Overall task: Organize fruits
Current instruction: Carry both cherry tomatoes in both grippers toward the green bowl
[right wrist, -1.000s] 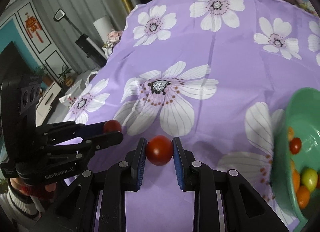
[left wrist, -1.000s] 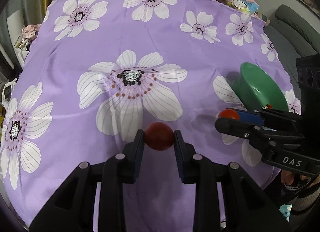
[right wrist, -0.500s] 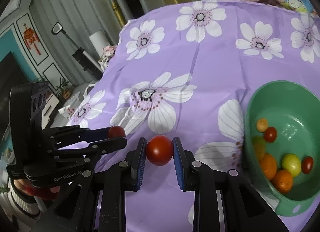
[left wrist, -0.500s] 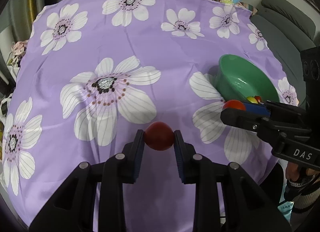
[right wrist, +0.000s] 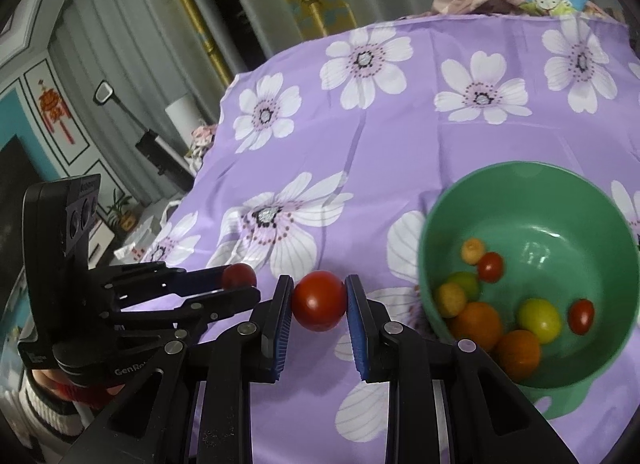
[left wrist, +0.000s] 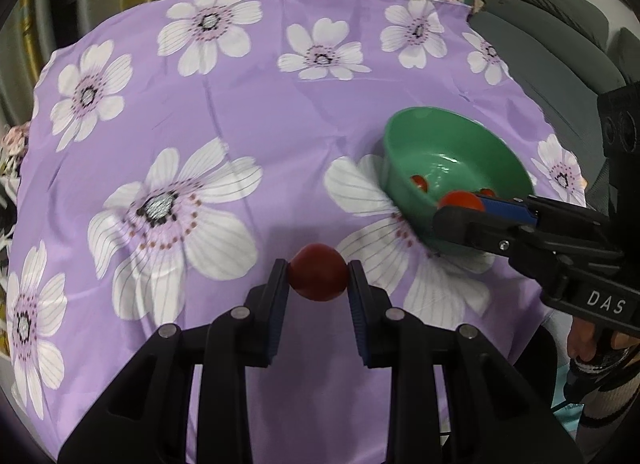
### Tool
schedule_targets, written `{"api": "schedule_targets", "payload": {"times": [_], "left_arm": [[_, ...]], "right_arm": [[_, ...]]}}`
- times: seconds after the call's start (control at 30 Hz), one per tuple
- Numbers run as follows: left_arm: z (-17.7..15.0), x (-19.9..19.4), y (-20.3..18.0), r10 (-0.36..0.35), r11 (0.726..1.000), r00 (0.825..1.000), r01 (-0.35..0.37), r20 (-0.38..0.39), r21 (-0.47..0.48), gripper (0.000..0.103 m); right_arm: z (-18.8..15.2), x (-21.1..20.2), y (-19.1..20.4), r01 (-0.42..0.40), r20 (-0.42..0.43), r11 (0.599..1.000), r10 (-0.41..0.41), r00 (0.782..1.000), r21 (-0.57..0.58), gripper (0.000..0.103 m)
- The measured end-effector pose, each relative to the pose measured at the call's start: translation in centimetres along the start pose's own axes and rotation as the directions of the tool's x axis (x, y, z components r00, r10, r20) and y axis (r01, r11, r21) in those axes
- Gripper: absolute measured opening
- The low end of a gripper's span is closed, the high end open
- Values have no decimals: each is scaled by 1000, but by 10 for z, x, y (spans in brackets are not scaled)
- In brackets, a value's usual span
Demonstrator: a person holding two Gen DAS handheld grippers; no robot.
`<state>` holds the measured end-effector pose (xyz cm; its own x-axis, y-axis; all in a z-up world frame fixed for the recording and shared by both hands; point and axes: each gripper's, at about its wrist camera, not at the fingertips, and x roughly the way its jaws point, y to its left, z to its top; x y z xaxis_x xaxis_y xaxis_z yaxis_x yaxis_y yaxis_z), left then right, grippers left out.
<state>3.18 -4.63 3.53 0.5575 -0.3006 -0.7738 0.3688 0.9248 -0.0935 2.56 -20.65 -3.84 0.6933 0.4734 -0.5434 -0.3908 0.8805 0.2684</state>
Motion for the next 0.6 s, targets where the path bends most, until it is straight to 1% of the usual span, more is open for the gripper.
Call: {"api": "schedule_targets", "payload": {"times": [0.3, 0.6], "left_arm": [[21, 13, -29, -30, 998, 1000, 30, 3, 56, 29], [41, 30, -58, -73, 992, 997, 73, 4, 103, 29]], "right_arm": [[0, -21, -24, 19, 59, 998, -22, 998, 55, 28], [-4, -35, -51, 50, 87, 992, -60, 994, 116, 28]]}}
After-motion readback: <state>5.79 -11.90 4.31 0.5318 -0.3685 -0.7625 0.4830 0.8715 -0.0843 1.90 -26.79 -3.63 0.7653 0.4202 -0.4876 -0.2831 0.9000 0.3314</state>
